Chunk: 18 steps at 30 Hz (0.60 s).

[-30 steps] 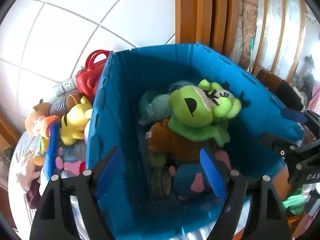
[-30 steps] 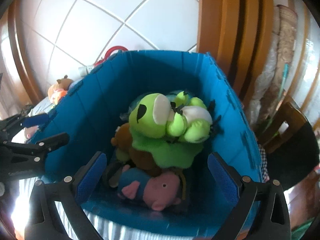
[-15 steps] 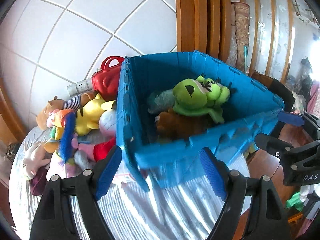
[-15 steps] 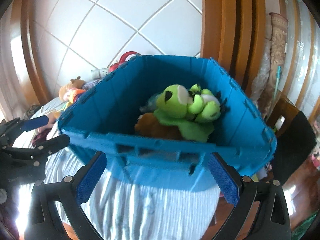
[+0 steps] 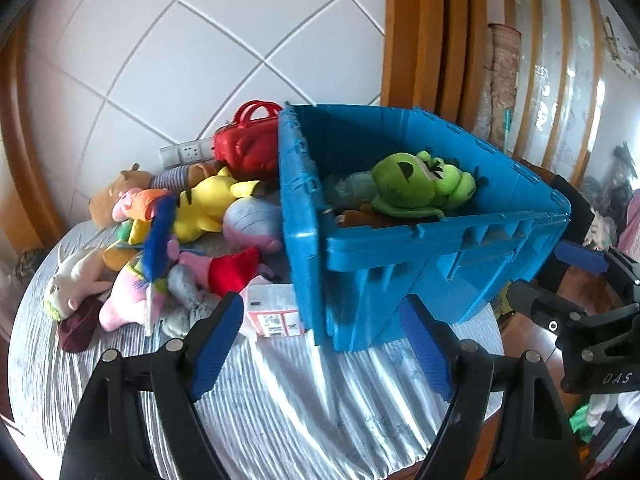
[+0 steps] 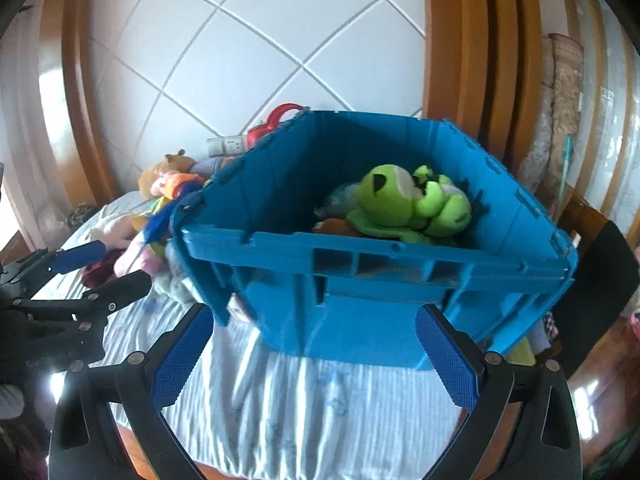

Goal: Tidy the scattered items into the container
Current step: 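Open both tools and release the frog plush into the crate, then withdraw both tools from the crate back toward the plush pile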

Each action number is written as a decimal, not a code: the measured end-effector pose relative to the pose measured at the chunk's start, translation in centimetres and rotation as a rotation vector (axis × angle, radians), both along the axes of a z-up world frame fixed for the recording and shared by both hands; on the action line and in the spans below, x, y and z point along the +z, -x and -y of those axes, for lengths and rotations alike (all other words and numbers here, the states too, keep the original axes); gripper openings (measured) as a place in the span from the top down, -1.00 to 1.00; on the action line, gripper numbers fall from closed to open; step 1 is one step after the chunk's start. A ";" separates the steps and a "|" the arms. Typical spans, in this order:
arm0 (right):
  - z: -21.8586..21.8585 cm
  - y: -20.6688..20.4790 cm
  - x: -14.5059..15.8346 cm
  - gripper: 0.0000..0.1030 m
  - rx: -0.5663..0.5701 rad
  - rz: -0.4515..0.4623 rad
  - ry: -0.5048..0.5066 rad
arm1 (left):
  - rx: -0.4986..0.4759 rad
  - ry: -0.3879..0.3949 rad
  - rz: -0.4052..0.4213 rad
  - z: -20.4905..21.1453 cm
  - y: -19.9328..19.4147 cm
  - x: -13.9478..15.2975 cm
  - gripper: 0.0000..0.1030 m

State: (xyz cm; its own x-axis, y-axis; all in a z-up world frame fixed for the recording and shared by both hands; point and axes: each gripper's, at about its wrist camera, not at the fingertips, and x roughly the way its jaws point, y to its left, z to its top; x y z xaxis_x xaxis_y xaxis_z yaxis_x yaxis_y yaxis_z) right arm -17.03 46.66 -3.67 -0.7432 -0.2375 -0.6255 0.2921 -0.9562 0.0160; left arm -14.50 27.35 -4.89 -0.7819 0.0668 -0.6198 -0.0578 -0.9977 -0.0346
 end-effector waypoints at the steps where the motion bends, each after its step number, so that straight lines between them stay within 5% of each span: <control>1: 0.4 -0.1 -0.1 -0.99 0.005 0.002 -0.001 | 0.011 -0.004 -0.002 0.5 -0.3 -0.1 -0.56; 18: 9.3 -1.8 -4.1 -0.99 0.124 0.065 0.009 | 0.165 -0.029 0.055 8.5 -3.9 -4.1 -0.56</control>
State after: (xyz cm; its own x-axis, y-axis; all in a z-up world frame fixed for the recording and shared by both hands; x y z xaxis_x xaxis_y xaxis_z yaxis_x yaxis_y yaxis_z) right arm -15.27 37.33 -7.76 -0.6654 -0.3312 -0.6690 0.4063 -0.9125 0.0476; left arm -10.62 18.83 -9.04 -0.7486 -0.0411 -0.6617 0.1090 -0.9921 -0.0617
